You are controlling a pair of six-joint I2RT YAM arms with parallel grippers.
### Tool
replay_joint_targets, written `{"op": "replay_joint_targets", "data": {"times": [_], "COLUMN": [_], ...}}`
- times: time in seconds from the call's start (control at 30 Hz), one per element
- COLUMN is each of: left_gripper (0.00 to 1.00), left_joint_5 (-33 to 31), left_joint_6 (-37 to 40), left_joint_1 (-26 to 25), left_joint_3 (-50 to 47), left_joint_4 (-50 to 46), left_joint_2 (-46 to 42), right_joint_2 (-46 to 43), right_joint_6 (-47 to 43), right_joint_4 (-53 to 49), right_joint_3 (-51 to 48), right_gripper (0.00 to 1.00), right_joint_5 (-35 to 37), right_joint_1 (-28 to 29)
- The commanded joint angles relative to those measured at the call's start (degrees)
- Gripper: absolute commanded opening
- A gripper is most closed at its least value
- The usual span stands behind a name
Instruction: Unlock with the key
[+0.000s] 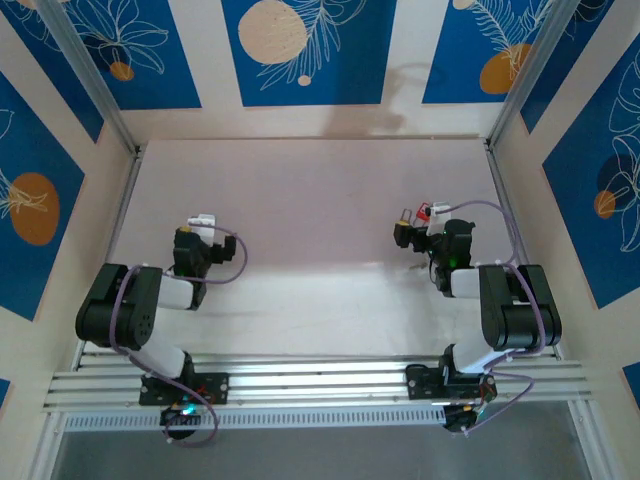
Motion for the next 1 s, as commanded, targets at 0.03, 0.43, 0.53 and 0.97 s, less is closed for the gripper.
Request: {"op": "replay_joint_targets", "data": {"times": [0.03, 0.43, 0.53, 0.97], "left_gripper": [1.00, 1.00, 1.00, 1.00], "left_joint_5": [2.1, 2.1, 2.1, 2.1], "left_joint_6": [-0.8, -0.8, -0.8, -1.0], "left_joint_1": [0.7, 0.7, 0.8, 0.8], "left_joint_3": [0.9, 0.8, 0.8, 1.0], "left_joint_4": [0.0, 0.1, 0.0, -0.2], "left_joint_2": [-1.2, -1.3, -1.2, -1.2], "right_joint_2": [0.0, 0.0, 0.0, 0.0], "right_joint_6": [-0.4, -0.1, -0.1, 0.1], "right_joint_4": [0.2, 0.2, 0.2, 0.2], "right_joint_3": [0.4, 0.5, 0.5, 0.5], "right_gripper": [0.99, 0.99, 0.99, 0.99], "right_joint_5": [0.3, -0.2, -0.4, -1.2], "right_joint_1": [0.2, -0.1, -0.2, -0.6]}}
